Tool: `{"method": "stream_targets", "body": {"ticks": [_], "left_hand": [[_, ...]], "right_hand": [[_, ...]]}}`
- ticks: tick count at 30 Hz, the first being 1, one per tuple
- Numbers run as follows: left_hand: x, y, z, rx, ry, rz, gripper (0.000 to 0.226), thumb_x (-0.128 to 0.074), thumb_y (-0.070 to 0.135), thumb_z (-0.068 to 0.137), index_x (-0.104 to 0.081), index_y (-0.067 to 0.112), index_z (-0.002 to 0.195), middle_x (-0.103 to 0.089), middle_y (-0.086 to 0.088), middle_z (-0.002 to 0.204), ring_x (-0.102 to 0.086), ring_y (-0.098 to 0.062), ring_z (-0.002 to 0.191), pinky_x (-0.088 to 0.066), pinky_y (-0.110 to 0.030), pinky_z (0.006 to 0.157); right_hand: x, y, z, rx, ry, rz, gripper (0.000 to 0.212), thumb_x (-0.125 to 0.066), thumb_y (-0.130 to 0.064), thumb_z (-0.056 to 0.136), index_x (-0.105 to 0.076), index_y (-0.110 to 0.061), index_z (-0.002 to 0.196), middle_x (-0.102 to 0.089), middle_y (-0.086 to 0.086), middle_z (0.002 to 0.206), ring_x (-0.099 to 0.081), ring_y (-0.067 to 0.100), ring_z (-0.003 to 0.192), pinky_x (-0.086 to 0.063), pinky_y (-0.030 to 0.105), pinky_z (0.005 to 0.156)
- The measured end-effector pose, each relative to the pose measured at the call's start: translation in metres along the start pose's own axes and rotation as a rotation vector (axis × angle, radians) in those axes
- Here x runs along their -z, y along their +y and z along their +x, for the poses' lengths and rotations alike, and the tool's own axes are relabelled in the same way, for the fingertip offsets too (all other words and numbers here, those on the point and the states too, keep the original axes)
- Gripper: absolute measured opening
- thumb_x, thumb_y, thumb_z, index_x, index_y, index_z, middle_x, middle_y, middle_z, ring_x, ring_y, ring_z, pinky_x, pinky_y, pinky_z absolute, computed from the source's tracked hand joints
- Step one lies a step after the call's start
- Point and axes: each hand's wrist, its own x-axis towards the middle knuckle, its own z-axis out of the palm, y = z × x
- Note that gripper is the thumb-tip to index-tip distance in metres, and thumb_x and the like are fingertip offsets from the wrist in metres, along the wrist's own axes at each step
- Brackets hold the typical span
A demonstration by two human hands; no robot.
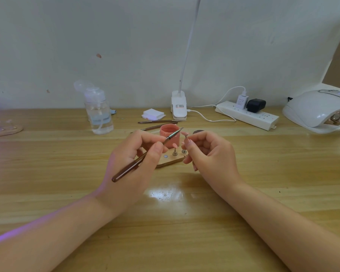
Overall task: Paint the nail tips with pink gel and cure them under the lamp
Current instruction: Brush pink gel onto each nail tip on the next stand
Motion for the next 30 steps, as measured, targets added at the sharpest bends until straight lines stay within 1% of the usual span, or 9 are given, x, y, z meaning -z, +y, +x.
{"method": "stream_targets", "body": {"ticks": [3, 6, 8, 11, 15, 18, 21, 26, 30], "left_hand": [[0.0011, -0.0024, -0.0005, 0.019, -0.008, 0.003, 0.013, -0.050, 0.036, 0.087, -0.062, 0.033, 0.090, -0.071, 0.016, 0.086, -0.065, -0.006, 0.083, -0.046, -0.013, 0.071], [0.0035, -0.0042, -0.0001, 0.009, 0.029, -0.003, 0.012, -0.049, 0.035, 0.086, -0.061, 0.032, 0.085, -0.071, 0.011, 0.081, -0.063, -0.009, 0.077, -0.047, -0.017, 0.068], [0.0034, -0.0042, 0.0001, 0.033, 0.057, -0.031, 0.013, -0.049, 0.036, 0.085, -0.061, 0.032, 0.085, -0.070, 0.012, 0.080, -0.064, -0.009, 0.076, -0.048, -0.019, 0.069], [0.0016, -0.0028, 0.0005, 0.055, 0.070, -0.057, 0.013, -0.050, 0.038, 0.087, -0.062, 0.032, 0.086, -0.071, 0.013, 0.080, -0.065, -0.006, 0.078, -0.048, -0.015, 0.069], [-0.0002, 0.0003, 0.0004, 0.075, 0.081, -0.090, 0.019, -0.051, 0.041, 0.089, -0.063, 0.027, 0.089, -0.072, 0.013, 0.083, -0.066, -0.005, 0.082, -0.047, -0.011, 0.071], [-0.0019, 0.0020, 0.0007, 0.097, 0.077, -0.101, 0.020, -0.054, 0.042, 0.089, -0.064, 0.025, 0.092, -0.073, 0.011, 0.086, -0.067, -0.008, 0.084, -0.048, -0.013, 0.072], [-0.0026, 0.0025, 0.0010, 0.106, 0.046, -0.132, 0.013, -0.058, 0.033, 0.092, -0.064, 0.021, 0.091, -0.074, 0.010, 0.085, -0.068, -0.007, 0.086, -0.048, -0.013, 0.073], [0.0003, 0.0025, -0.0015, 0.066, 0.035, -0.117, 0.019, -0.050, 0.038, 0.086, -0.063, 0.023, 0.085, -0.073, 0.001, 0.080, -0.068, -0.016, 0.081, -0.053, -0.029, 0.075], [-0.0001, 0.0022, -0.0006, 0.069, 0.061, -0.128, 0.019, -0.051, 0.039, 0.088, -0.063, 0.025, 0.090, -0.073, 0.007, 0.085, -0.069, -0.011, 0.085, -0.051, -0.020, 0.075]], "right_hand": [[-0.0002, 0.0011, 0.0003, 0.008, -0.003, -0.015, 0.006, -0.065, -0.007, 0.089, -0.065, -0.012, 0.087, -0.071, -0.008, 0.071, -0.067, 0.012, 0.057, -0.045, 0.015, 0.049], [0.0011, 0.0042, 0.0025, 0.009, 0.028, -0.036, 0.004, -0.063, -0.009, 0.091, -0.065, -0.011, 0.094, -0.071, 0.002, 0.080, -0.068, 0.013, 0.062, -0.048, 0.022, 0.054], [0.0013, 0.0059, 0.0039, 0.026, 0.042, -0.065, 0.010, -0.062, -0.010, 0.092, -0.065, -0.011, 0.102, -0.070, 0.003, 0.085, -0.068, 0.013, 0.064, -0.051, 0.026, 0.057], [0.0012, 0.0064, 0.0047, 0.111, 0.057, -0.145, 0.016, -0.061, -0.007, 0.092, -0.067, -0.017, 0.103, -0.069, 0.002, 0.084, -0.069, 0.011, 0.070, -0.057, 0.034, 0.063], [0.0020, 0.0081, 0.0045, 0.159, 0.059, -0.179, 0.019, -0.063, -0.005, 0.091, -0.069, -0.019, 0.104, -0.070, 0.002, 0.086, -0.070, 0.017, 0.079, -0.057, 0.044, 0.068], [0.0016, 0.0077, 0.0038, 0.161, 0.053, -0.161, 0.018, -0.064, -0.005, 0.090, -0.070, -0.018, 0.102, -0.071, -0.001, 0.085, -0.070, 0.016, 0.078, -0.057, 0.044, 0.069], [0.0015, 0.0072, 0.0037, 0.153, 0.054, -0.151, 0.018, -0.065, -0.005, 0.090, -0.069, -0.020, 0.100, -0.071, -0.002, 0.084, -0.070, 0.016, 0.077, -0.057, 0.045, 0.069], [0.0016, 0.0080, 0.0041, 0.151, 0.058, -0.138, 0.015, -0.066, -0.007, 0.090, -0.070, -0.019, 0.098, -0.072, 0.000, 0.083, -0.071, 0.019, 0.078, -0.057, 0.047, 0.067], [0.0018, 0.0084, 0.0041, 0.141, 0.051, -0.139, 0.016, -0.066, -0.009, 0.090, -0.069, -0.021, 0.098, -0.072, -0.001, 0.085, -0.070, 0.018, 0.078, -0.057, 0.046, 0.067]]}}
